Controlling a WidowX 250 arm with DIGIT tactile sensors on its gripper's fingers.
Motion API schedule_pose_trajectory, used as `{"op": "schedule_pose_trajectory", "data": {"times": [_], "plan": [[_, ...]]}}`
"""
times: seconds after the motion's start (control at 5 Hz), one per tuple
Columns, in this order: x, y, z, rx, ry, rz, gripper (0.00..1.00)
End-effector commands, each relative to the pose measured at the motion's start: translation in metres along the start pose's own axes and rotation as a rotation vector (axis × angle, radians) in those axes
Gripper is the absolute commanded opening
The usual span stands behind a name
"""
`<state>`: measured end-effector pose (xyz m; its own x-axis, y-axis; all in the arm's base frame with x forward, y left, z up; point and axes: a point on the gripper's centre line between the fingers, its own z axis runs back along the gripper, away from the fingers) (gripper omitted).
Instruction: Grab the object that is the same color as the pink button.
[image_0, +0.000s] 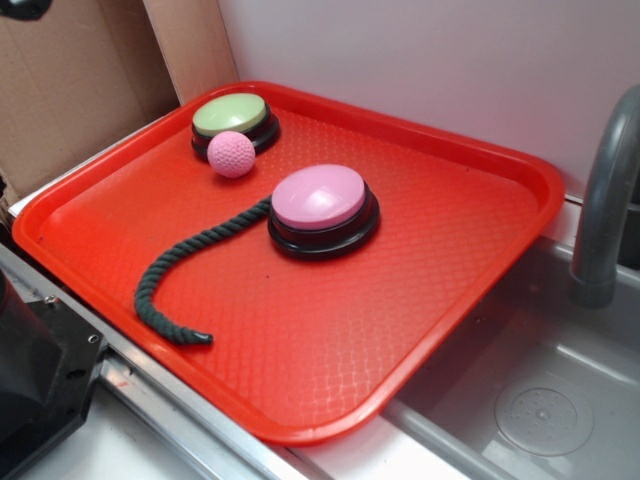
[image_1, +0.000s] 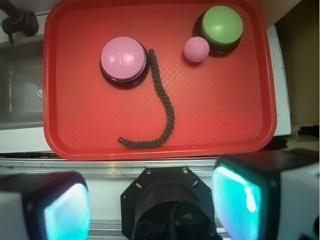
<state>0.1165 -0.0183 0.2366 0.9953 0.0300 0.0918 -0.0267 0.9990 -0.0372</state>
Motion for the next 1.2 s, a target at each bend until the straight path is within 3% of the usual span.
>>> {"op": "schedule_pose_trajectory", "data": {"times": [0.0,0.4,1.0], "plan": [[0.0,0.0,0.0,0.0,0.0,0.0,1.0],[0.027,0.013,-0.026,0.114,-0.082,0.368,1.0],[0.092,0.071,-0.108,0.222,-0.218,0.905,1.0]]}}
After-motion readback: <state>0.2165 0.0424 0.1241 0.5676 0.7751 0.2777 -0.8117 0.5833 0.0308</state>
